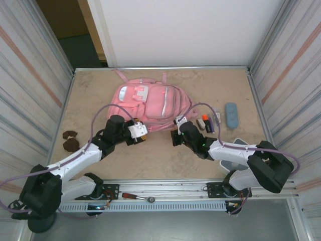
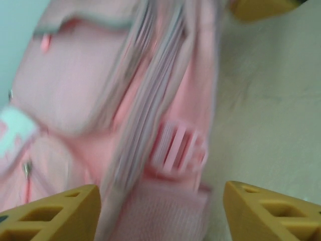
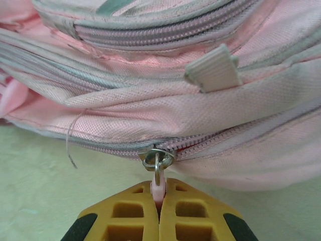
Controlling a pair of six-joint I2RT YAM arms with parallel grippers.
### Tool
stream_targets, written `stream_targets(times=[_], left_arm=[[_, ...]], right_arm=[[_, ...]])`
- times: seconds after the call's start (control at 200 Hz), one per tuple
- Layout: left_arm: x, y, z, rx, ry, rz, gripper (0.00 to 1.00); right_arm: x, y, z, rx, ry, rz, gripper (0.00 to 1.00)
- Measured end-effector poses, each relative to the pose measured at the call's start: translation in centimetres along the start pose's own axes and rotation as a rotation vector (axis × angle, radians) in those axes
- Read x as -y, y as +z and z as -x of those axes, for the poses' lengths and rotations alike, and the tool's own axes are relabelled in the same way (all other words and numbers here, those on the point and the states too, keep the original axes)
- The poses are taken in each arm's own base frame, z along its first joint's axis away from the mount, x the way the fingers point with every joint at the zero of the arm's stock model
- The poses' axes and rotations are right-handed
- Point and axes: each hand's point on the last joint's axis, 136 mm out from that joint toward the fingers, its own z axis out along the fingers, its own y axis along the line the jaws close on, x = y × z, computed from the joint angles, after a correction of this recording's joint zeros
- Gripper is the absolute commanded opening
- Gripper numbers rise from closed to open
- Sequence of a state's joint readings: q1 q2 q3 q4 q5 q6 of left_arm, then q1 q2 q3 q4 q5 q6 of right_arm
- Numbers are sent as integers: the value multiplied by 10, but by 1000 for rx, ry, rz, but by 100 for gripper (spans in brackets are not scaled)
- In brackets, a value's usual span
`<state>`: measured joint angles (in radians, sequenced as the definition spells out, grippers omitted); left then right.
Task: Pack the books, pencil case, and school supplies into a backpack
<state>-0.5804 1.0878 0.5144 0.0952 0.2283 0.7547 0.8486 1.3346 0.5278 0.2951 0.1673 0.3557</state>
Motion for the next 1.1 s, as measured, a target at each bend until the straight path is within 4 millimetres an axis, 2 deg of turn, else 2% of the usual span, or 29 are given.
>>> stream_targets(times=[0.075,0.145,0.266,0.366,0.576,0.631,0.691,0.741,0.887,1.032,1.097], left_arm=[[11,1,23,65,66,-16,69],[22,5,33,88,113,-40,70],[36,24,37,69,176,-77,69],[42,40,37,43,211,-100,65],[32,62,37,5,254,-47,36],[28,63,38,2,265,-21,23],[22,63,39,8,280,4,7],[18,63,38,16,278,18,0],[15,54,25,34,279,22,0],[0,28,4,50,226,59,0],[-6,18,-3,62,197,76,0]], right_arm=[[-6,-3,-2,-11,-3,23,0],[-10,-4,-4,-20,-2,42,0],[-14,-6,-5,-27,-3,54,0],[-16,-8,-5,-27,-3,65,0],[-19,-11,-6,-37,12,78,0],[-18,-12,-7,-39,13,77,0],[-14,-13,-5,-33,22,75,0],[-10,-15,-3,-23,34,79,0],[8,-22,4,0,71,62,0],[47,-22,5,-11,144,-41,0],[53,-21,6,-15,161,-58,0]])
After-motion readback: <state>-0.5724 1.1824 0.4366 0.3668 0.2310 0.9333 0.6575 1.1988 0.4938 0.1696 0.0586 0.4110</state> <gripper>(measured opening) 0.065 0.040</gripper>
